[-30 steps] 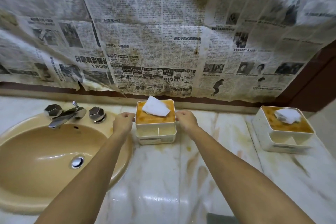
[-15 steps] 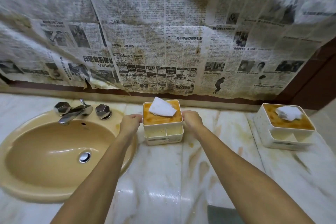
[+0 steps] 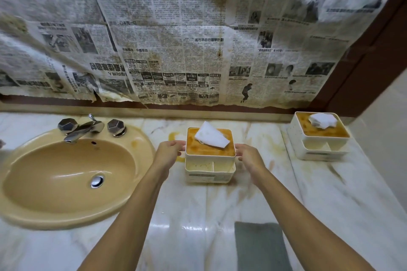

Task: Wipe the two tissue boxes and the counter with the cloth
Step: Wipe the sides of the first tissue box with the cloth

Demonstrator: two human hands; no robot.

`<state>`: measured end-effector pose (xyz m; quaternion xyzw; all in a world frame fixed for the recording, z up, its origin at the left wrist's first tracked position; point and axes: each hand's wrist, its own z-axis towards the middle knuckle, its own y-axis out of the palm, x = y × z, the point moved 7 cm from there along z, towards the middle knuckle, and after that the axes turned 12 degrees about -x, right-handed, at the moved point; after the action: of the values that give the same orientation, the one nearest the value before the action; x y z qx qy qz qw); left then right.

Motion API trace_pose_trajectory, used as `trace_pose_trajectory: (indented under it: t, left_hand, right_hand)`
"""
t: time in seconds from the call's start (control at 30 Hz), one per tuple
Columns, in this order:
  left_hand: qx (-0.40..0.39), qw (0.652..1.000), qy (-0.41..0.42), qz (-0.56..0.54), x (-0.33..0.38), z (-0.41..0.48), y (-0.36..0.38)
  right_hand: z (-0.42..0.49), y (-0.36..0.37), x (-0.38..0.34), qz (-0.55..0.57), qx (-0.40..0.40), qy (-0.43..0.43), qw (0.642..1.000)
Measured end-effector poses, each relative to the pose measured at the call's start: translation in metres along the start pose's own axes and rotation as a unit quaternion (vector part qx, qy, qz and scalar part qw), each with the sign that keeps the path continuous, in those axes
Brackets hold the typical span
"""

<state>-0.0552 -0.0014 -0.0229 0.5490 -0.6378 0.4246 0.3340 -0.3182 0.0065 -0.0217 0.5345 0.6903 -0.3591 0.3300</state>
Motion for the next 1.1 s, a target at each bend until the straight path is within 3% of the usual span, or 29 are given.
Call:
trace_pose_trajectory:
  t: [0.37,1.0,1.1]
  left_hand:
    - [-0.051,0.999,-0.008,-0.009,-0.032,-0.043,0.054]
    - [-0.028,0.999,0.013,0.010,-0.042,-0.056,0.052]
    - [-0.010,0.998,0.035,0.046,-0.039,-0.059,0.053]
  right_hand:
    - [-0.049,-0.043,0.059,-0.021,0.008,-0.016,1.000]
    - [-0.057,-0.054,0.070,-0.062,-0.077,-0.048,0.994]
    - [-0.053,-0.065,0.081,-0.130,-0.029,-0.057,0.989]
